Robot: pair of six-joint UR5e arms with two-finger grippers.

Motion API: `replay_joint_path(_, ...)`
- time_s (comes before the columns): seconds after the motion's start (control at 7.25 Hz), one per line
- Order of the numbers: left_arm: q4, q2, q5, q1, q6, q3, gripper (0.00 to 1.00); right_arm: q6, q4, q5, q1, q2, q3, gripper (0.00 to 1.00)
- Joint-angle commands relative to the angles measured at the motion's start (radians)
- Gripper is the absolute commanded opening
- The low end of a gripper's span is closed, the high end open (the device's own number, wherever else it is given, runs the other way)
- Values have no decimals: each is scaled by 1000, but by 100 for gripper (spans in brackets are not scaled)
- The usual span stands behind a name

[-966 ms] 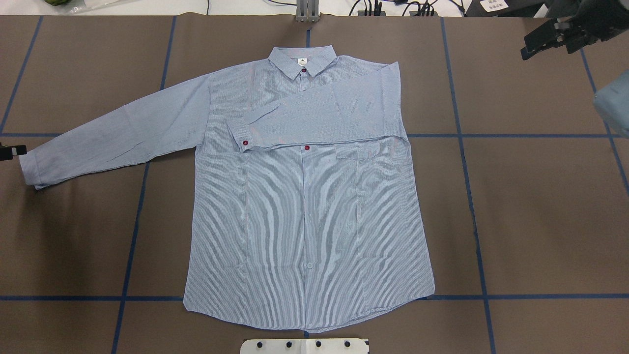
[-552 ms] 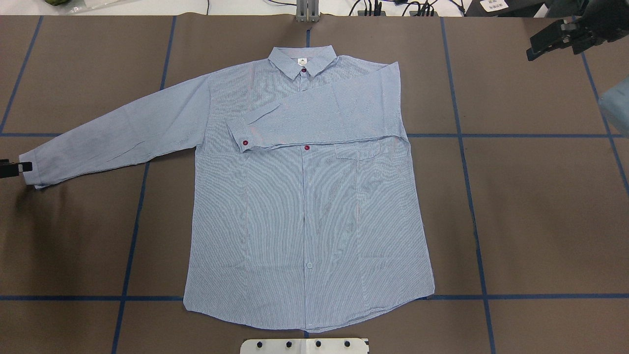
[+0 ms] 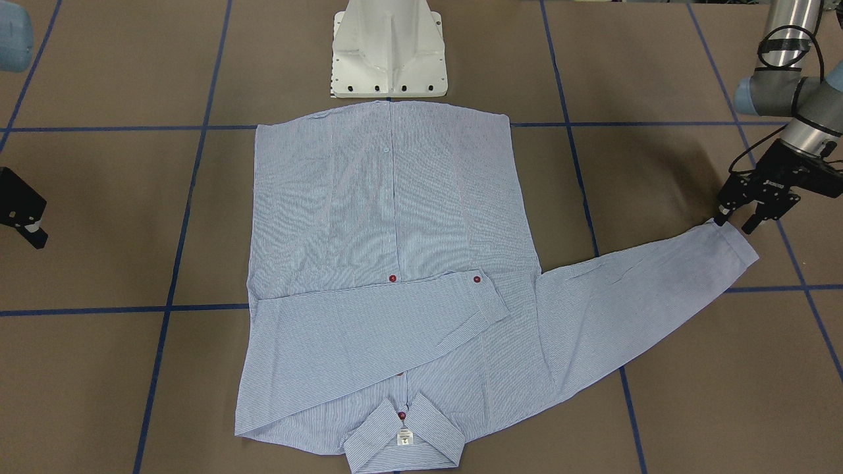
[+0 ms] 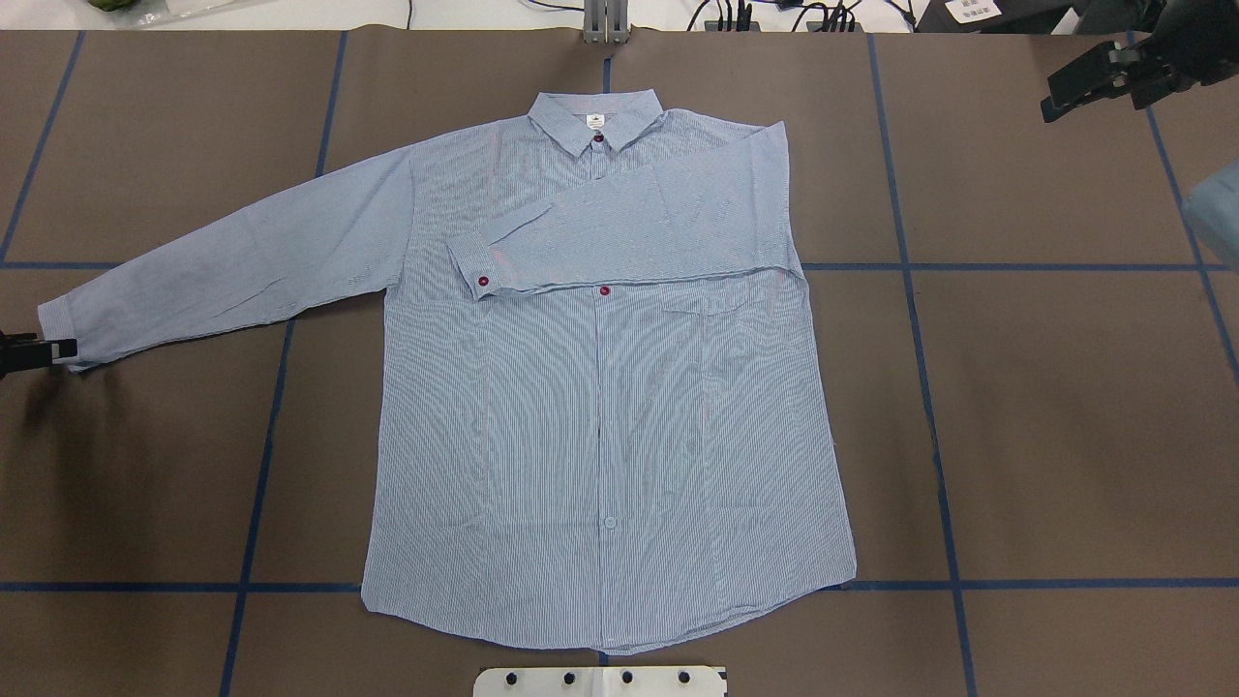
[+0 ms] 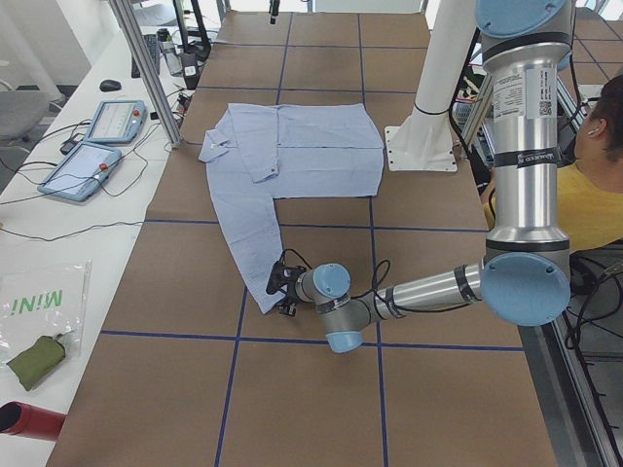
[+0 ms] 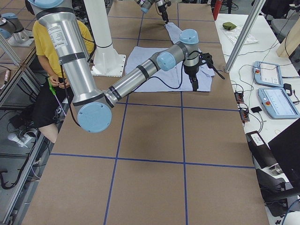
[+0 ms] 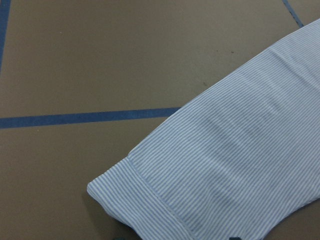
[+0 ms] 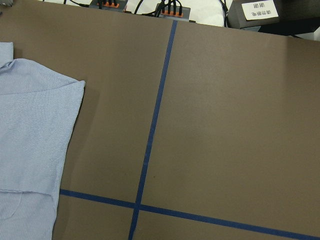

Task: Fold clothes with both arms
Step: 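Lower the left gripper onto the other sleeve cuff and grasp it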

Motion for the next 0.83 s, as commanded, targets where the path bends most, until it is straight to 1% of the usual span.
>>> replay_joint_path(0.0,3,0,1,5,1,0,47,0,0,-1,0,-2,0,100)
replay_joint_path(0.14,3,0,1,5,3,3,20,0,0,-1,0,-2,0,100)
replay_joint_path(0.28,3,0,1,5,7,1,0,0,0,-1,0,-2,0,100)
replay_joint_path(0.55,5,2,-3,2,36,-23,0,4,0,-1,0,-2,2,100)
replay_joint_path(0.69,12,0,-26,0,49,-72,0,6,2,-1,0,-2,2,100)
